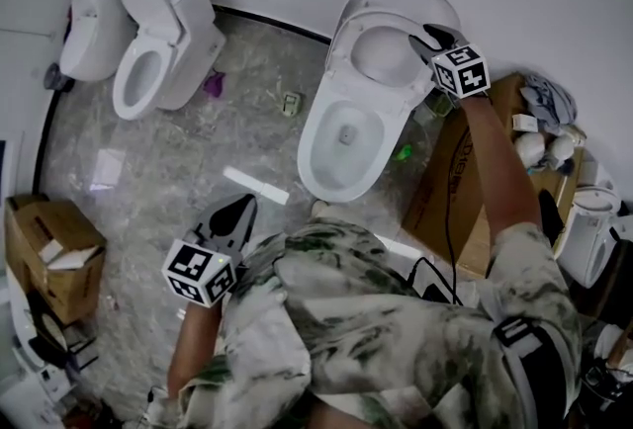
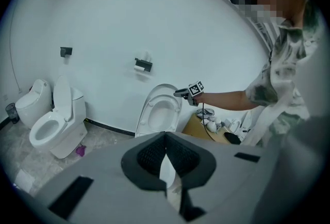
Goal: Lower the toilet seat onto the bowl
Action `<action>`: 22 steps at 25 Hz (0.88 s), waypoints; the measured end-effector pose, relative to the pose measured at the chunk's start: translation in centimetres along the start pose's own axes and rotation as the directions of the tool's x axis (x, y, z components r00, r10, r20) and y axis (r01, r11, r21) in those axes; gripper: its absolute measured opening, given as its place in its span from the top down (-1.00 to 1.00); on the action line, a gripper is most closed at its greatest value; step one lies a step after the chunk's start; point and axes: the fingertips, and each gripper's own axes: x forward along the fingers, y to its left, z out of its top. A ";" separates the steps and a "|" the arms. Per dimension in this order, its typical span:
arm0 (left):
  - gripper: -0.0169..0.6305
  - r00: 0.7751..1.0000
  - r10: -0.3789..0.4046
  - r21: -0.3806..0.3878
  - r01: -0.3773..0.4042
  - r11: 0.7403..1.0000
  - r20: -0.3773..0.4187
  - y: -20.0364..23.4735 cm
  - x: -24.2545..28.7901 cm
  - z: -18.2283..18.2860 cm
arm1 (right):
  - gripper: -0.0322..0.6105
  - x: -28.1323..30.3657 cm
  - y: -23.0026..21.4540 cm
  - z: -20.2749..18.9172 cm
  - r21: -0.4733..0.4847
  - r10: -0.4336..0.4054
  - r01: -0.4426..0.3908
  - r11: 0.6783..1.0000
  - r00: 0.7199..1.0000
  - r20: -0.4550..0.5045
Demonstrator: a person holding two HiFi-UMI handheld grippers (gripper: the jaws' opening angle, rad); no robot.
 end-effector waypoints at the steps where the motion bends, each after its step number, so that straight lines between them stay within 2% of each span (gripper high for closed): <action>1: 0.88 1.000 0.008 -0.003 -0.008 1.000 -0.002 0.2 0.0 -0.1 | 0.30 0.6 -0.5 0.0 -0.008 -0.001 0.000 1.000 1.000 -0.008; 9: 0.88 0.998 0.064 -0.004 -0.065 0.998 -0.008 1.7 0.0 -0.2 | 0.33 4.4 -3.2 -0.9 -0.034 -0.002 0.000 0.999 0.998 -0.064; 22: 0.88 0.997 0.078 -0.029 -0.079 0.996 -0.025 2.6 0.0 -0.7 | 0.40 7.7 -4.7 -2.5 -0.103 0.008 -0.026 0.994 0.984 -0.178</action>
